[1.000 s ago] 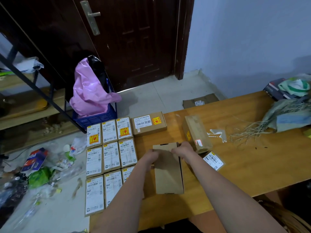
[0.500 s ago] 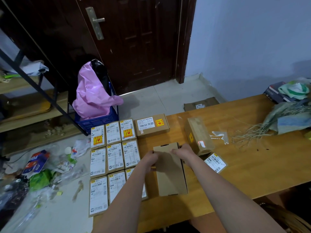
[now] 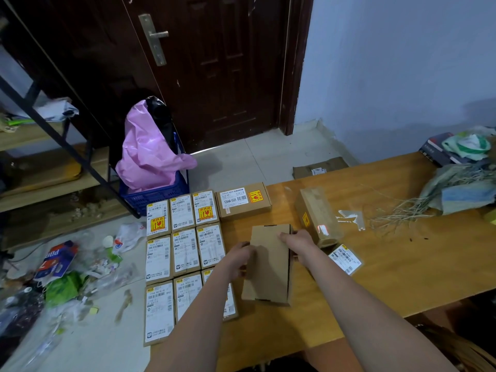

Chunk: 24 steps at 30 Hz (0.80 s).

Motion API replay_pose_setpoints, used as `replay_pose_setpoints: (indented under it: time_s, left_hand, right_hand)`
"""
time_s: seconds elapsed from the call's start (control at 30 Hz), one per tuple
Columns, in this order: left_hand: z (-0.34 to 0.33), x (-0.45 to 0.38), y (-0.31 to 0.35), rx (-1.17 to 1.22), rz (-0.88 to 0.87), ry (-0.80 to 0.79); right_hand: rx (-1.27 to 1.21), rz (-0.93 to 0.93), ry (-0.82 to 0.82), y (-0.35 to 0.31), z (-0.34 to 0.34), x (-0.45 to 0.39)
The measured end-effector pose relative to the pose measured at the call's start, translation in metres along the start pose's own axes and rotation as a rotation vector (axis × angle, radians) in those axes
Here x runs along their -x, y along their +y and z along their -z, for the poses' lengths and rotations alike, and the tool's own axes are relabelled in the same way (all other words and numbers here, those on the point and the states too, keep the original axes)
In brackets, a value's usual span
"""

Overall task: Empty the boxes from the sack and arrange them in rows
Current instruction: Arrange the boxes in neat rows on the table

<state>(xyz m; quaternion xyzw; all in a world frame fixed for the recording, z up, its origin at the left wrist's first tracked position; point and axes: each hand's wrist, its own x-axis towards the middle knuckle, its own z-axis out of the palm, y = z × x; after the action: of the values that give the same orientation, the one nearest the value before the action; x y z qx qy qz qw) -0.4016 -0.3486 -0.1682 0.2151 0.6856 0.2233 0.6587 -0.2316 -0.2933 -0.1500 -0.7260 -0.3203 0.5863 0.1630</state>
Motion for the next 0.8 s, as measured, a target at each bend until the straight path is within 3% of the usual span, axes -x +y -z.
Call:
replay_pose_setpoints:
  time_s: [0.33,0.5,0.6,0.7,0.8]
  left_hand:
    - [0.022,0.016,-0.002,0.154,-0.140,-0.084]
    - [0.035,0.028,-0.006,0.235,-0.265,-0.292]
    - [0.041,0.028,-0.004,0.100,-0.252,-0.409]
    - [0.042,0.026,0.000,-0.126,-0.284,-0.335]
    - [0.041,0.022,0.000,-0.048,-0.343,-0.189]
  right_hand:
    - [-0.197,-0.090,0.098,-0.010,0.013,-0.001]
    - [-0.158,-0.134,0.036,-0.013,0.023,-0.005]
    - [-0.112,-0.162,0.040,-0.017,0.024,-0.001]
    - [-0.076,-0.197,0.066,-0.018,0.024,0.001]
    - [-0.103,-0.220,0.056,-0.019,0.022,0.004]
